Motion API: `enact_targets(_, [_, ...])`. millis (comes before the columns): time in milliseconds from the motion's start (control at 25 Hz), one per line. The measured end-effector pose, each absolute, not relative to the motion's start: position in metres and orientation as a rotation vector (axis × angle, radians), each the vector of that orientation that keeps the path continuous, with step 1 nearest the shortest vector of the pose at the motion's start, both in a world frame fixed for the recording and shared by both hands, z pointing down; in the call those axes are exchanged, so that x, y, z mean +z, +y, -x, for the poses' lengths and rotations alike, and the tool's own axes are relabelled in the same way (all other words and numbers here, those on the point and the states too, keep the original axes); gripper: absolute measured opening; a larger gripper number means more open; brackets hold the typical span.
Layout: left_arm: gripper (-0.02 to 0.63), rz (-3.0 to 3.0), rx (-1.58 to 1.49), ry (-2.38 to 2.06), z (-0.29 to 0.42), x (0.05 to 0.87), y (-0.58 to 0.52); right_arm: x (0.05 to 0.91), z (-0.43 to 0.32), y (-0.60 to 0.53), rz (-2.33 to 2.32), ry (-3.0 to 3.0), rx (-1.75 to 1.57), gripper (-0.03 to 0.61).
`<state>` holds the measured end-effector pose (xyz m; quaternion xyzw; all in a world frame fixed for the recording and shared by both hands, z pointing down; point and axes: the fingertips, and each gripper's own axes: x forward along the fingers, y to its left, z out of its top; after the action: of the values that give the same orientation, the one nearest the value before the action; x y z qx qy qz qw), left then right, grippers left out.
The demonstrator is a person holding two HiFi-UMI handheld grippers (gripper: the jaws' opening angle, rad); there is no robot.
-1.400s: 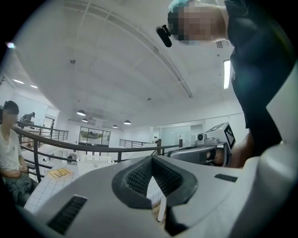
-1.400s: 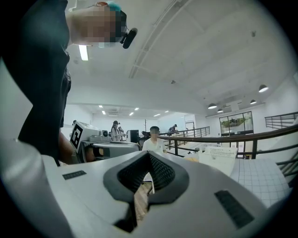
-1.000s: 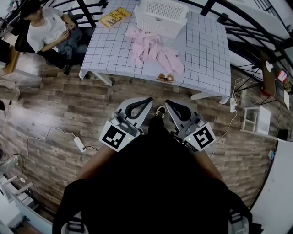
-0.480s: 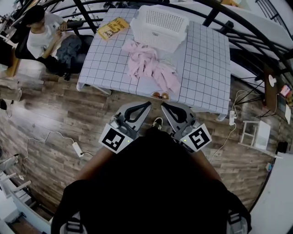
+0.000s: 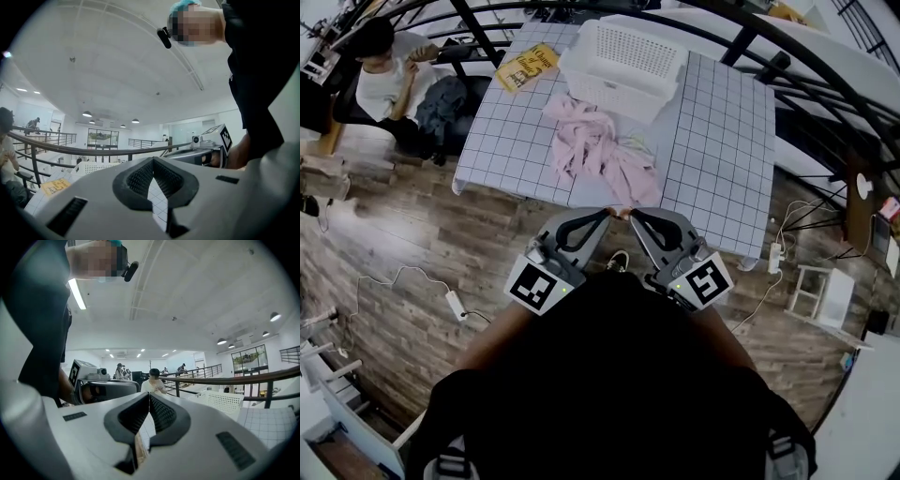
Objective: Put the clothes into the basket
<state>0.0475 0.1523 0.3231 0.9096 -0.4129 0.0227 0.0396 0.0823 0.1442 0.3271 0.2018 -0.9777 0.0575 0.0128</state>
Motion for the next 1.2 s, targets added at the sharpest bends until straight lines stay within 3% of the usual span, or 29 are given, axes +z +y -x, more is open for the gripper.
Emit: enact_targets(1200, [0.000, -2.860, 0.016, -1.129, -0.005, 0.407, -0.021, 0.461, -0.029, -0.018, -0.573, -2.729, 0.249, 0.017])
